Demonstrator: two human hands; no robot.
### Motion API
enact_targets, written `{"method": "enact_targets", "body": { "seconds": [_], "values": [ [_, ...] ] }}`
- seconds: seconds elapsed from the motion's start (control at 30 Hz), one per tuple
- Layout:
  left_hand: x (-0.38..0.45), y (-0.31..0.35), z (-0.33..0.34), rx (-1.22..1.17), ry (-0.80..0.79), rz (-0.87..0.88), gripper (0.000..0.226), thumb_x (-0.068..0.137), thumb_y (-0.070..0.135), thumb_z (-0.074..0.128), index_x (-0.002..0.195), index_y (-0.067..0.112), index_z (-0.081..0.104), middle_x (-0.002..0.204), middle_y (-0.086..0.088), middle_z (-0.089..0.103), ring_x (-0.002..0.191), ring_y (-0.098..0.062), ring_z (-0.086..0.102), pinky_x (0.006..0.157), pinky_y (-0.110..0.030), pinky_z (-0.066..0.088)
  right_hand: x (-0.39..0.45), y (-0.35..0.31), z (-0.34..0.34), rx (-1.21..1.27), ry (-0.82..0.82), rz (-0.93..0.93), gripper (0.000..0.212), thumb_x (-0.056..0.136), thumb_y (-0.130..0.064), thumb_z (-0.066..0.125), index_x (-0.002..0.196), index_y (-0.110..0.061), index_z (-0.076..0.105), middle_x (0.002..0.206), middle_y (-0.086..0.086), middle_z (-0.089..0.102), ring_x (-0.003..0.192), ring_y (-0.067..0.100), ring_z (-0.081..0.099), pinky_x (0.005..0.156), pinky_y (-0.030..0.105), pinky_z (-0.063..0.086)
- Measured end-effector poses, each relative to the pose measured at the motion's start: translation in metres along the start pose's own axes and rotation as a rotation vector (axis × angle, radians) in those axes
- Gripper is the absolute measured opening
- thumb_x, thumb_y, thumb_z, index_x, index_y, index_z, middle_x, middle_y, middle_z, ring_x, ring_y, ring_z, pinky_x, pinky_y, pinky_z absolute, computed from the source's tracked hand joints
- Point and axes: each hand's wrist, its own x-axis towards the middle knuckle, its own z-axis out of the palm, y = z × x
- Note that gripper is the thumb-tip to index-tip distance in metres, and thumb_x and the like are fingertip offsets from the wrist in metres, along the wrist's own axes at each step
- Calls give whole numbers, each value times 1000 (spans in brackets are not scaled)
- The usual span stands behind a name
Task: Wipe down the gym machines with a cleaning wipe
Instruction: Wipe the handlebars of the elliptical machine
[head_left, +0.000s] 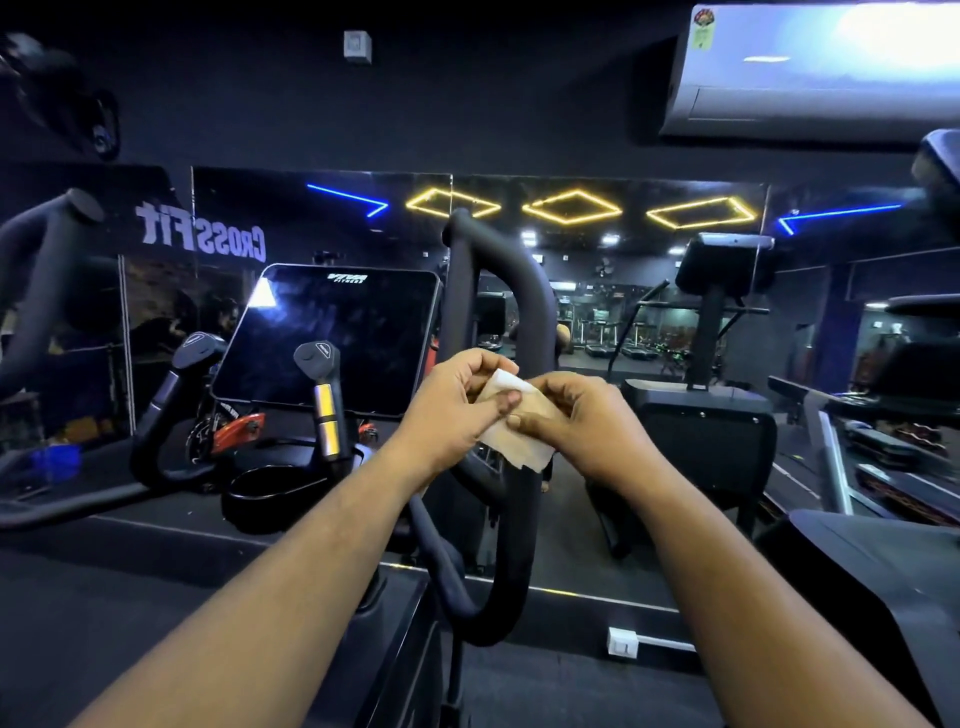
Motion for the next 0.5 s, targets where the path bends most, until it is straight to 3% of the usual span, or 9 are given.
{"method": "enact_targets", "body": {
  "seconds": [0.07,0.2,0.3,0.37,0.43,0.5],
  "values": [
    [4,-1,-2,9,3,9,24,90,7,76,109,18,66,92,-7,78,83,-24,73,80,-47,59,5,-3,-4,28,36,3,7,86,-24,80,90,-26,74,84,-6,75,81,15,71,74,41,60],
    [14,2,-8,82,116,78,20,86,10,80,103,16,71,88,-4,77,85,-25,74,83,-44,61,25,-11,-22,79,61,27,11,92,-17,72,88,-25,66,77,-1,73,70,11,66,71,39,56],
    [23,5,-16,185,208,184,19,87,16,80,104,17,73,91,3,76,84,-10,72,80,-27,58,43,-23,-34,-88,71,-78,15,98,-20,64,104,-33,66,87,-6,71,75,5,64,73,35,57],
    [29,-1,-23,413,289,262,33,90,30,76,121,21,68,115,6,71,106,-7,66,95,-27,53,54,-33,-42,-150,264,-230,30,100,-14,58,126,-28,66,107,-9,73,93,5,68,84,34,59],
    [30,-9,-27,647,223,217,62,94,47,67,148,25,48,154,3,46,142,-13,40,120,-38,34,65,-32,-43,-318,463,-445,37,101,-8,53,136,-13,62,135,6,65,124,19,62,107,39,51],
    [28,-23,-26,868,100,108,85,95,60,54,163,27,14,171,6,2,157,-12,1,128,-43,8,73,-20,-35,-577,448,-538,40,101,-7,48,140,-6,57,152,14,47,143,29,44,119,45,36]
  ]
}}
